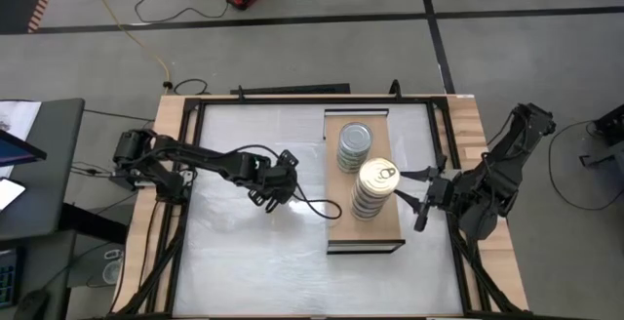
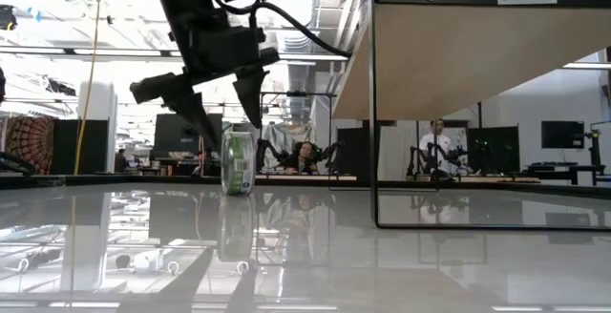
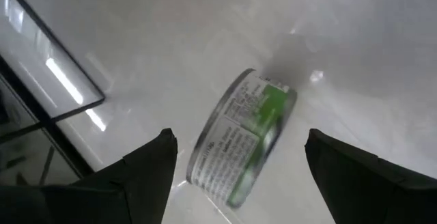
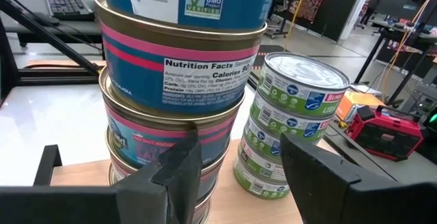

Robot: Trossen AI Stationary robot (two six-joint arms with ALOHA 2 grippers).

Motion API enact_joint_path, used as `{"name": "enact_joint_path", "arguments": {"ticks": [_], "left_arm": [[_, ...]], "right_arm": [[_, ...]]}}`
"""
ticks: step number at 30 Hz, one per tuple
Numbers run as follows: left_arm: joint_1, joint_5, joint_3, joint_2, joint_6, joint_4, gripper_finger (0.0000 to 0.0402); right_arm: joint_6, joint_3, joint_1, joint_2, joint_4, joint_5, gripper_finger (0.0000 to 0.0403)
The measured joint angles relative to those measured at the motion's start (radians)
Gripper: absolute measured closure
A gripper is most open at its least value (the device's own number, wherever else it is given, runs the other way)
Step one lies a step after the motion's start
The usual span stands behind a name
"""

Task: Stack canned seafood by type on shelf
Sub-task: Stack the green tuna can on top of the green tuna can

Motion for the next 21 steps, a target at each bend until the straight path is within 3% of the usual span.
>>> {"name": "enact_joint_path", "arguments": {"ticks": [11,21], "left_arm": [[0.011,0.011,0.000,0.022,0.090,0.041,0.0141],[0.011,0.044,-0.005,0.022,0.065,0.014,0.0173]], "right_arm": [[-0.011,0.000,0.014,-0.001,-0.017,-0.014,0.0177],[0.076,0.000,0.182,-0.071,-0.189,-0.026,0.0177]]}}
